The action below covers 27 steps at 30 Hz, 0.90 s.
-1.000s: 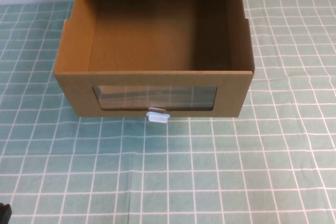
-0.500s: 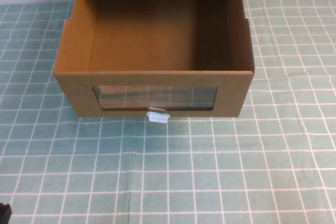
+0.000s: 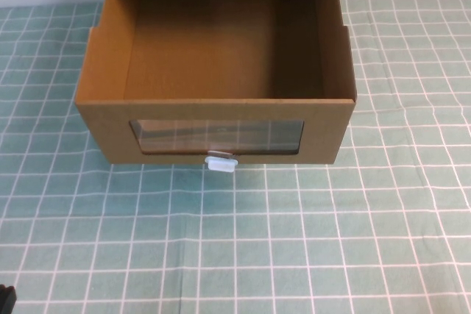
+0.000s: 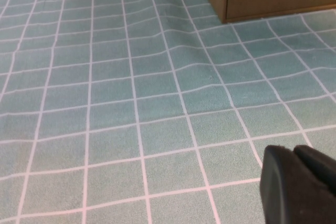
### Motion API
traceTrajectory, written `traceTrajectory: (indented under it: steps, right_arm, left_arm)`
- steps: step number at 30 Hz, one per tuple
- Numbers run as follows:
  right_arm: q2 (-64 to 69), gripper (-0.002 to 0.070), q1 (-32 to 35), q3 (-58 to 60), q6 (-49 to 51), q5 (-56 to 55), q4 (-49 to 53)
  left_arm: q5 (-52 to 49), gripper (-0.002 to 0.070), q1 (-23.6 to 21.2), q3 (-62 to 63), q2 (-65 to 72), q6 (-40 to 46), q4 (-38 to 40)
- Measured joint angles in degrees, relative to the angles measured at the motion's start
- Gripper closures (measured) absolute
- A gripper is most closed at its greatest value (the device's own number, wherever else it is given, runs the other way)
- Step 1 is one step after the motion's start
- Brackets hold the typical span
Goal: Open the shoe box
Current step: 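Pull the top drawer of the cardboard box fully open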
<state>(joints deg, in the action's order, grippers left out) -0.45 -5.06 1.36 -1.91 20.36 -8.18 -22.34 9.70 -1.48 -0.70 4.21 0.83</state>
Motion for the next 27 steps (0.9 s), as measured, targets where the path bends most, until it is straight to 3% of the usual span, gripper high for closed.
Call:
traceTrajectory:
  steps: [27]
  right_arm:
    - [0.0,0.0689,1.1,0.0,-2.0,1.3,-0.2]
  left_arm:
    - [0.0,0.0680,0.0,0.0,0.0,0.0,0.0]
